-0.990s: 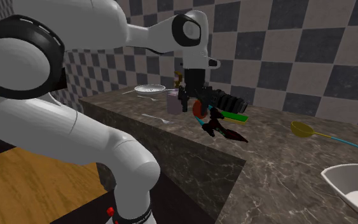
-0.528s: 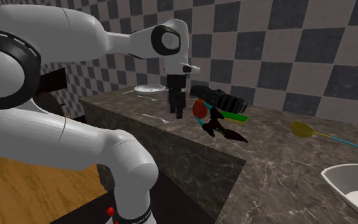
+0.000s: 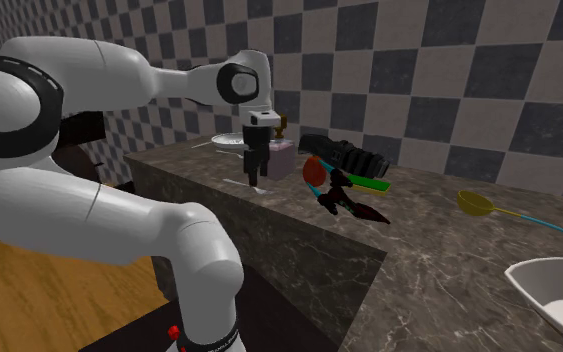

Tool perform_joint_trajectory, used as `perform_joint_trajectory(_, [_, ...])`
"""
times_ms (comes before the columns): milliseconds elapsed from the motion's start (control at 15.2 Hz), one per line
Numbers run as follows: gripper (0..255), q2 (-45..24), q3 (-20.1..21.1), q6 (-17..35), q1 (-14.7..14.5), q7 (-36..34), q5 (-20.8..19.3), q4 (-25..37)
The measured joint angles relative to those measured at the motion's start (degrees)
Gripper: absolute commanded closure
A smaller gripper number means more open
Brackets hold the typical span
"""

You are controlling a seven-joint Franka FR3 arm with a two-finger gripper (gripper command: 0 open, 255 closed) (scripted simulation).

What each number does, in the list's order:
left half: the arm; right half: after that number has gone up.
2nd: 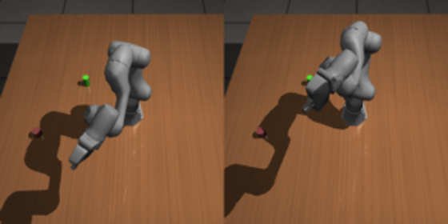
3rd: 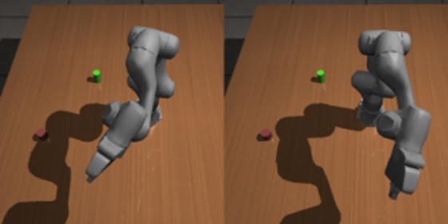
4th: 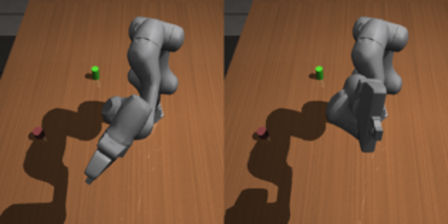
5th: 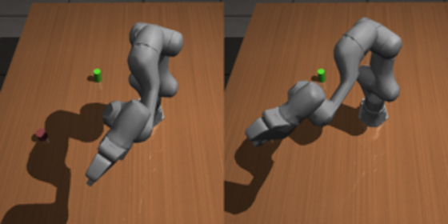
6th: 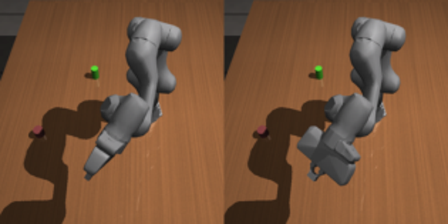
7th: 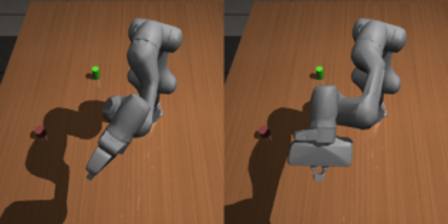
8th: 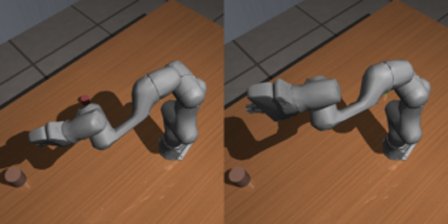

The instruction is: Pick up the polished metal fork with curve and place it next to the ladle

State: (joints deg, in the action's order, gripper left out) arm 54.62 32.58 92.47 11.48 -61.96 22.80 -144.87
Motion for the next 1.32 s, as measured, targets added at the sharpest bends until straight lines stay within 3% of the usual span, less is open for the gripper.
perform_joint_trajectory(264, [0, -2.2, 9.3, 4.9, 5.7, -16.4, 5.9, 2.7])
perform_joint_trajectory(396, [0, -2.9, 12.1, 6.6, 7.7, -21.2, 7.4, 3.3])
perform_joint_trajectory(858, [0, -3.4, 15.4, 11.5, 8.1, -22.3, 9.9, -0.4])
perform_joint_trajectory(1254, [0, -3.4, 15.9, 12.1, 7.9, -22.4, 10.3, -0.9])
perform_joint_trajectory(1320, [255, -3.4, 15.9, 12.1, 7.9, -22.4, 10.3, -0.9])
